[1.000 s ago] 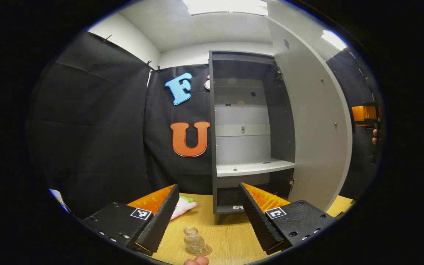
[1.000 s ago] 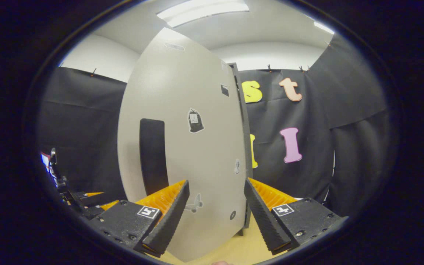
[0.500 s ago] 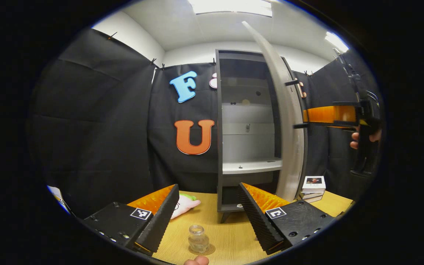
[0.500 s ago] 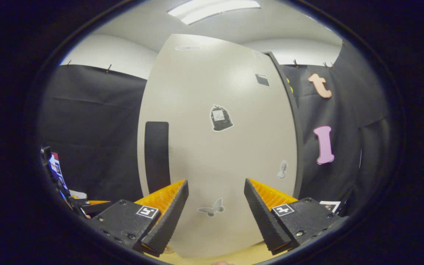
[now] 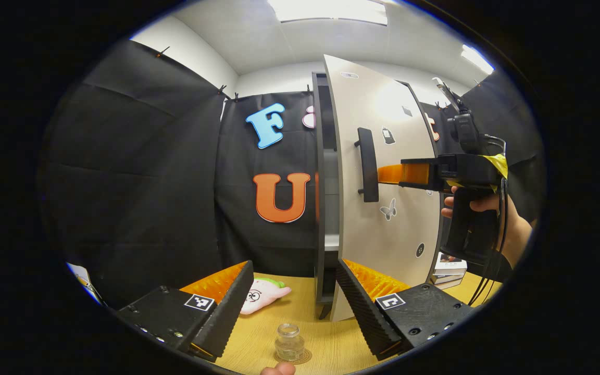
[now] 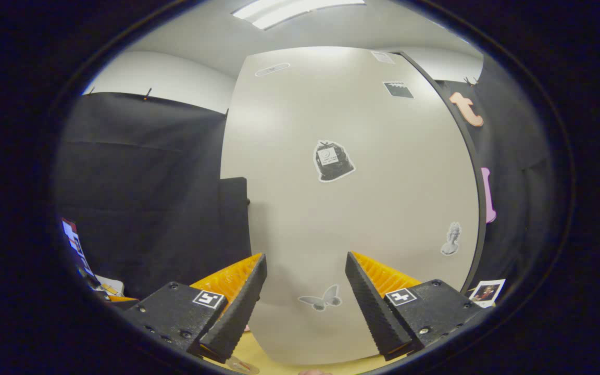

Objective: Open the cabinet door with the right hand, grasp the bottle in the cabinet with the left hand and place it on the coaster, then close the cabinet door with the right hand.

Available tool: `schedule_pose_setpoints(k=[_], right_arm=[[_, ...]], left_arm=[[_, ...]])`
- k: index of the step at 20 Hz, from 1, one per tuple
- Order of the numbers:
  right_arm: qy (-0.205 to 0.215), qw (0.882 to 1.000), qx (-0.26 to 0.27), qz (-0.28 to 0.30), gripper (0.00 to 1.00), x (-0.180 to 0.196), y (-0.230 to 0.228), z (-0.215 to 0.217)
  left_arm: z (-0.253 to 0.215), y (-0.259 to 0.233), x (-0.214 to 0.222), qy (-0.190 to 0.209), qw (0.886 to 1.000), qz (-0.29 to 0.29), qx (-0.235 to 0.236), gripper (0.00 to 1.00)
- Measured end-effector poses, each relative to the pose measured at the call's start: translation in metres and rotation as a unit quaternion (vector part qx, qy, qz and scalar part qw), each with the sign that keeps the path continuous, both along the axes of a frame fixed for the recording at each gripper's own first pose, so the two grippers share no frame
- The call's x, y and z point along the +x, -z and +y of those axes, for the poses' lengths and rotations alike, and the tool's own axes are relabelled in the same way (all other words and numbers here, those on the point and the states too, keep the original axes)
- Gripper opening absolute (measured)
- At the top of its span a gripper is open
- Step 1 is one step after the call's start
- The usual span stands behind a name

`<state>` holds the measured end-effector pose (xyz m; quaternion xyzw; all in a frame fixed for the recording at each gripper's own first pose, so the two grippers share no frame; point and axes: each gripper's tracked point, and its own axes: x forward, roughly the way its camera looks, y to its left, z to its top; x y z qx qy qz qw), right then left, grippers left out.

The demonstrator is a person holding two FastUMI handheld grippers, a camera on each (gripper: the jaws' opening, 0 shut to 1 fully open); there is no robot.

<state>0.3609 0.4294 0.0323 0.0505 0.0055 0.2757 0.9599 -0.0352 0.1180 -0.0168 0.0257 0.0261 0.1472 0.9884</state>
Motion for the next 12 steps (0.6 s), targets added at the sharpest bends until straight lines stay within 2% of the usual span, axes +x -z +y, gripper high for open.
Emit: schedule_pose_setpoints(k=[1, 2, 5, 6, 12], right_arm=[[0.009, 1.000, 0.001, -0.003, 0.98, -0.002, -0.003, -0.006], [0.015, 1.000, 0.000, -0.007, 0.94, -0.006, -0.005, -0.012], [0.024, 1.000, -0.008, -0.019, 0.94, -0.028, -0.004, -0.029], [0.030, 0.999, -0.013, -0.020, 0.98, -0.037, 0.000, -0.039], [0.096, 0.995, -0.029, -0.024, 0.99, -0.096, 0.015, -0.113]], left_arm=[[0.001, 0.000, 0.000, -0.001, 1.000, 0.000, 0.000, 0.96], [0.000, 0.001, 0.000, -0.001, 1.000, 0.002, -0.001, 0.96], [-0.004, 0.002, 0.000, 0.004, 1.000, 0.000, -0.001, 0.96], [-0.006, 0.000, 0.000, 0.006, 1.000, -0.006, 0.001, 0.96], [-0.034, -0.005, 0.006, 0.039, 0.999, -0.008, 0.000, 0.96]])
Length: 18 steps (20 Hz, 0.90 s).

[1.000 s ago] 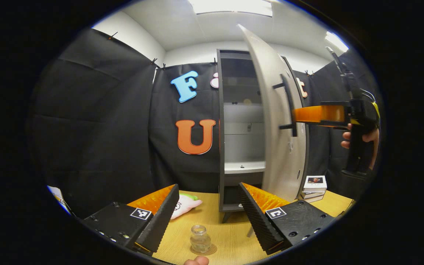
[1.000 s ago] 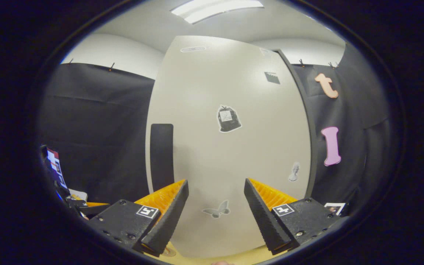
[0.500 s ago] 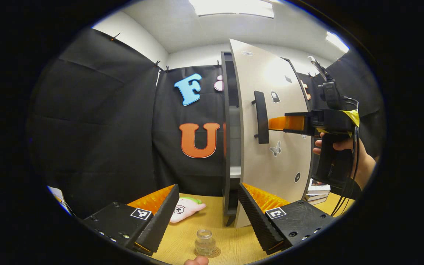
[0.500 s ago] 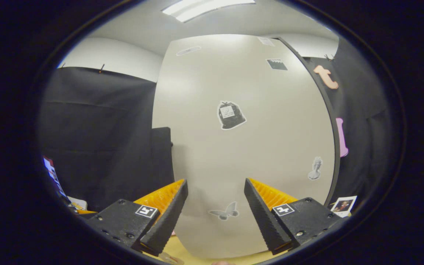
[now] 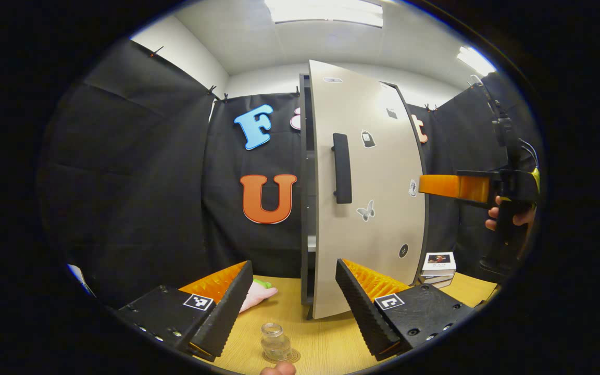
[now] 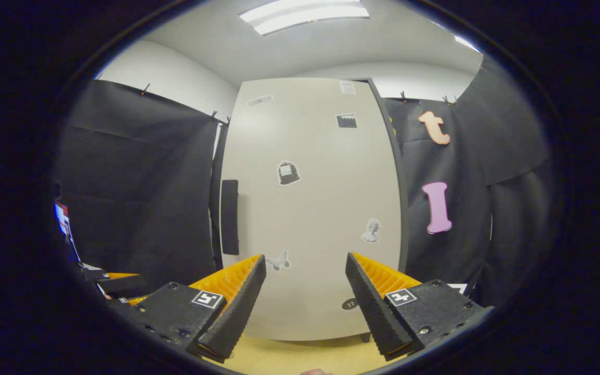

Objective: Open the cabinet door with the right hand, grasp the bottle in the cabinet with the left hand and place it on the coaster, then close the cabinet door with the right hand.

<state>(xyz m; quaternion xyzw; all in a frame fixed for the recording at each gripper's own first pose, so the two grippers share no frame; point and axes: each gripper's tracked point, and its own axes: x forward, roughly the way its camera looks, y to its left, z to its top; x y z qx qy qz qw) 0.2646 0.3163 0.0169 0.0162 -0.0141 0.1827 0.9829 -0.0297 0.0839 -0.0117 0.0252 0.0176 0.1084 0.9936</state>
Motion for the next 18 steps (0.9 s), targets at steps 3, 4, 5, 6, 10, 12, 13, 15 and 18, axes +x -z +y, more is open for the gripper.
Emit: schedule_pose_setpoints(k=[3, 4, 5, 6, 10, 12, 13, 15, 18], right_arm=[[0.023, 1.000, 0.008, 0.001, 0.99, -0.025, 0.006, -0.036], [0.035, 0.999, 0.004, 0.004, 0.98, -0.031, 0.009, -0.049], [0.050, 0.999, -0.002, 0.006, 0.98, -0.037, 0.012, -0.064], [0.064, 0.998, -0.006, 0.003, 0.99, -0.044, 0.014, -0.076], [0.151, 0.988, -0.023, -0.005, 0.99, -0.073, 0.037, -0.124], [0.159, 0.987, -0.038, 0.007, 0.98, -0.086, 0.052, -0.129], [0.163, 0.986, -0.044, 0.015, 0.94, -0.089, 0.058, -0.131], [0.166, 0.985, -0.045, 0.024, 0.99, -0.095, 0.061, -0.137], [0.161, 0.986, -0.019, 0.033, 0.98, -0.103, 0.064, -0.140]], left_arm=[[-0.019, -0.002, 0.005, 0.017, 1.000, -0.006, 0.000, 0.96], [-0.026, -0.002, 0.006, 0.024, 1.000, -0.007, -0.004, 0.96], [-0.032, -0.001, 0.005, 0.031, 0.999, -0.009, -0.009, 0.96], [-0.037, 0.000, 0.009, 0.039, 0.999, -0.013, -0.016, 0.96], [-0.056, 0.003, 0.011, 0.051, 0.998, -0.011, -0.033, 0.96], [-0.061, 0.004, 0.009, 0.054, 0.998, -0.012, -0.034, 0.96], [-0.064, 0.004, 0.009, 0.056, 0.998, -0.011, -0.032, 0.96], [-0.065, 0.007, 0.009, 0.057, 0.998, -0.005, -0.032, 0.96], [-0.061, -0.001, 0.009, 0.051, 0.998, -0.016, -0.037, 0.96]])
